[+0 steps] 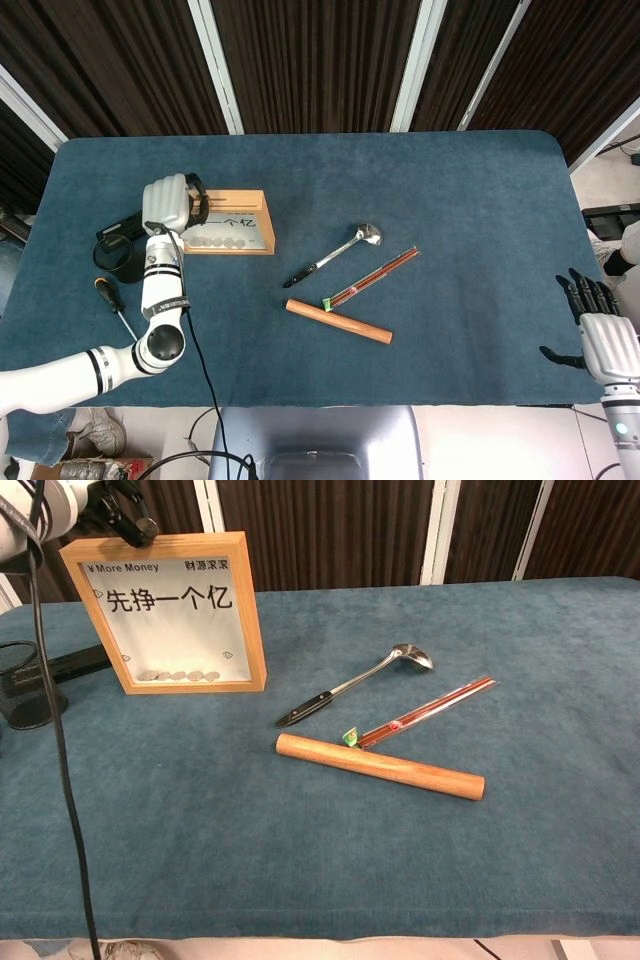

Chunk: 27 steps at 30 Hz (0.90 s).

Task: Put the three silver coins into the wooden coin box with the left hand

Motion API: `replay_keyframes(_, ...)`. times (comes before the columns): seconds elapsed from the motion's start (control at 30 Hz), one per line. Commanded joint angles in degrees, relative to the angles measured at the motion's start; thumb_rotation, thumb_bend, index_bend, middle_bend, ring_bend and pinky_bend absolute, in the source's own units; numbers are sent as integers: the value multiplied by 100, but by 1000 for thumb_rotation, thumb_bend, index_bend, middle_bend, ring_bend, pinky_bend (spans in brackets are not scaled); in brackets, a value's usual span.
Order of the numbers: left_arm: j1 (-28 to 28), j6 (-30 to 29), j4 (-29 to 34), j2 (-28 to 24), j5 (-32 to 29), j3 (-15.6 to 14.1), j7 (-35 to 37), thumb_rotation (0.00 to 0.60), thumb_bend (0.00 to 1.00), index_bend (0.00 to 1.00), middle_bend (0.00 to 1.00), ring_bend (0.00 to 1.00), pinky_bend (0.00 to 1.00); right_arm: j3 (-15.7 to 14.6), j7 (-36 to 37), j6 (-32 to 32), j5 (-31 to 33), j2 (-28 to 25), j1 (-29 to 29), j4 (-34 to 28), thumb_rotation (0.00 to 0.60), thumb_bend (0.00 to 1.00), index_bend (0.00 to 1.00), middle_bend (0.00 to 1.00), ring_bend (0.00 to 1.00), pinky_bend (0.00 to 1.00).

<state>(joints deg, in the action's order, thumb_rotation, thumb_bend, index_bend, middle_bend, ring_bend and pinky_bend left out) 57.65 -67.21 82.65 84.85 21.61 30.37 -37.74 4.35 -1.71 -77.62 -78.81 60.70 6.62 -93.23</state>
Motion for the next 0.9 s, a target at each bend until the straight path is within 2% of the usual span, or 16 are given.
replay_keyframes(0.03, 3, 3, -7, 0, -10, -32, 3, 600, 444, 610, 1000, 1000, 1000, 1, 5, -2, 1, -2, -2, -2, 600, 139, 0, 0, 0, 0)
replay_keyframes(0.9, 65, 224, -148, -67, 33, -201, 149, 600, 446, 609, 1000, 1000, 1000, 7, 5, 23, 35, -32, -8, -28, 600, 139, 0, 0, 0, 0)
